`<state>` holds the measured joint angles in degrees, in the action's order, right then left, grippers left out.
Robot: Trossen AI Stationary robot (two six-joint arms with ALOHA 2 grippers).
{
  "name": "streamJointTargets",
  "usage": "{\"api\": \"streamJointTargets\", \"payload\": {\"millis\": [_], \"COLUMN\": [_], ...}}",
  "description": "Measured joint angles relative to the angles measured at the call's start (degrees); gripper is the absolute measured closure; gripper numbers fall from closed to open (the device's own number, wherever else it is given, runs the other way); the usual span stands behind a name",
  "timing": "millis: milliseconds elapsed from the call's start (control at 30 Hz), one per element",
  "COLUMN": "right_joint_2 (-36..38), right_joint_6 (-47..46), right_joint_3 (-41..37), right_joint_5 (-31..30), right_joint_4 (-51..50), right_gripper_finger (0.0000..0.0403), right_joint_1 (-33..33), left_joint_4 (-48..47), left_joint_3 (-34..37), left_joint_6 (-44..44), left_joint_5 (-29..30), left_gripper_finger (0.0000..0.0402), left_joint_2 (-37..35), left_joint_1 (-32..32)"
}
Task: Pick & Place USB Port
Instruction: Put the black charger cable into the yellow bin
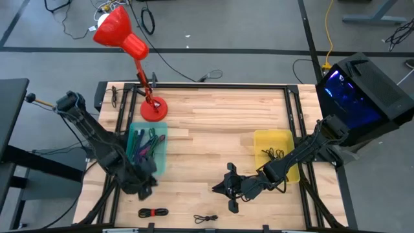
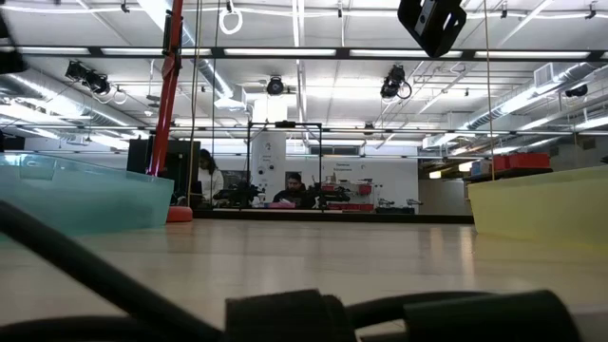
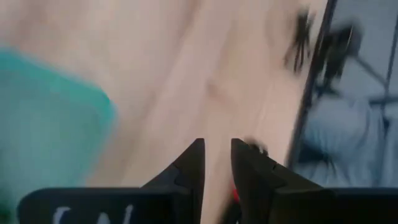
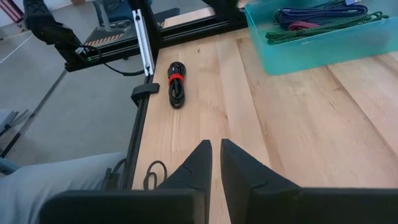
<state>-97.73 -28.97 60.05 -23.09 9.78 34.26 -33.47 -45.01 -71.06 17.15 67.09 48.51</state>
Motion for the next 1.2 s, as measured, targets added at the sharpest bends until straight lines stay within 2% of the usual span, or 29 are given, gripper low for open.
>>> {"api": "streamJointTargets", "payload": {"millis": [133, 300, 600, 1200], "right_joint_2": [0.0, 0.0, 0.0, 0.0], "right_joint_6": [-0.5, -0.4, -0.5, -0.5], "right_joint_3": [0.0, 0.0, 0.0, 0.0], "right_joint_5": [0.0, 0.0, 0.0, 0.0], "right_joint_4": [0.0, 0.0, 0.0, 0.0], "right_gripper_finger": [0.0366, 0.0366, 0.0366, 0.0366], "right_joint_1": [0.0, 0.0, 0.0, 0.0], "left_joint_4": [5.1, 6.5, 1.9, 2.0], "left_joint_3": [0.0, -3.9, -12.0, -12.3], "left_joint_6": [-2.2, -3.3, -3.1, -5.9], "left_joint_5": [-9.4, -15.1, -15.9, -21.2], "left_gripper_finger": [0.0336, 0.0355, 0.0376, 0.0376], "left_joint_2": [6.6, 15.0, 23.4, 29.6], "left_joint_1": [1.1, 3.1, 4.8, 5.4]}}
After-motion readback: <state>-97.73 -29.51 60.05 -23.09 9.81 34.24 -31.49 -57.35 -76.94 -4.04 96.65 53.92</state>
